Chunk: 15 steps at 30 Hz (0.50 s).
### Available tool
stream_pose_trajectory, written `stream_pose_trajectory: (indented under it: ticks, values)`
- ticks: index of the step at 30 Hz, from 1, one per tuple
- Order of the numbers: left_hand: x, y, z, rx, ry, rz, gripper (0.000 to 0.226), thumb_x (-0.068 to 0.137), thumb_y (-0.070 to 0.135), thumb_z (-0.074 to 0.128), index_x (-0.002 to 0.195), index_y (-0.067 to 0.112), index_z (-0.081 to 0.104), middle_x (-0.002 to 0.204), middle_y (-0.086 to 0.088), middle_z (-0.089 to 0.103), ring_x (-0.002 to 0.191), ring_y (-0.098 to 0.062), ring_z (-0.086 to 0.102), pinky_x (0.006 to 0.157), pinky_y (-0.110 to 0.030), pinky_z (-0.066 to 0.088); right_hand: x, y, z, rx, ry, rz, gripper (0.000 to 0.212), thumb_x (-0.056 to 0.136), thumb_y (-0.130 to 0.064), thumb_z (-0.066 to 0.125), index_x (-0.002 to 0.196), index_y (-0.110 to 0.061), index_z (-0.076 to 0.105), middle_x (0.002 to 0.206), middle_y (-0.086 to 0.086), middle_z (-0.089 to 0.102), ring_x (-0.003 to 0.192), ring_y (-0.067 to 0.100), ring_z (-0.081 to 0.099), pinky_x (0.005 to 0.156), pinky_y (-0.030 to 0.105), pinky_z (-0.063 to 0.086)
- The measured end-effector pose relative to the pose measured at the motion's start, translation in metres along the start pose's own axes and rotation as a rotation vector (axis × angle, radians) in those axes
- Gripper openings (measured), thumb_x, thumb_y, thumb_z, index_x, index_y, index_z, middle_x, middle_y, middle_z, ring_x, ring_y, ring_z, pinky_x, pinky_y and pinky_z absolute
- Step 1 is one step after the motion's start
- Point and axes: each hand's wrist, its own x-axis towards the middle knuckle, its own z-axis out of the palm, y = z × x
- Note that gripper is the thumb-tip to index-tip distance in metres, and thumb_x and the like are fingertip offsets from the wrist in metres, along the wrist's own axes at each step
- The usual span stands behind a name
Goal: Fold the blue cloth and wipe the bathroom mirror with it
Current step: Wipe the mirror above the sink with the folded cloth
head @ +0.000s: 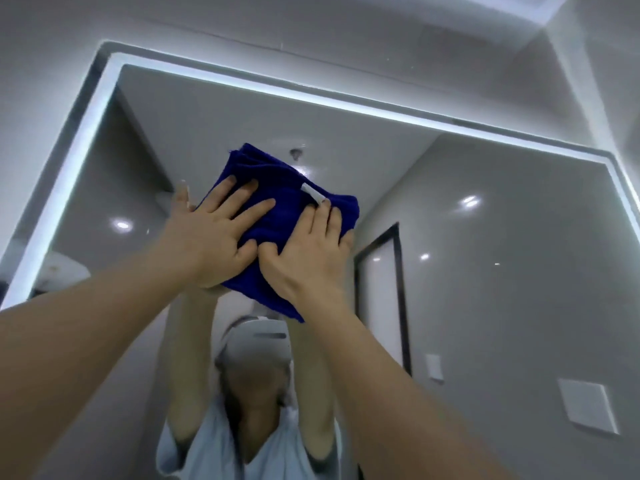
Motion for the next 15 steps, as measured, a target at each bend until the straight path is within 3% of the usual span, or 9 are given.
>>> stream_pose_trajectory:
  ticks: [7,15]
  values:
    - [-0.091,-0.05,0.02,-0.127,0.021,-0.353,0.081,0.071,0.055,-0.007,0.148,0.034,0.004,0.158,-0.001,0.002,0.144,-0.025,-0.001,0.107,-0.062,0.006,-0.015,-0.08,0.035,0.033,-0.094,-0.263,0.071,0.087,-0.04,0.041,0.146,-0.01,0.016,0.158,0.006,0.002,0.145,0.023,-0.005,0.115,0.045,-0.006]
    - [-0.187,-0.036,0.045,-0.194,-0.017,-0.556,0.073,0.08,0.047,0.003,0.149,0.025,0.012,0.157,-0.007,0.008,0.143,-0.03,0.006,0.105,-0.066,0.012,-0.08,-0.1,0.066,0.045,-0.126,-0.438,0.074,0.08,-0.04,0.045,0.146,-0.014,0.022,0.157,0.002,0.01,0.145,0.018,0.002,0.114,0.041,-0.011]
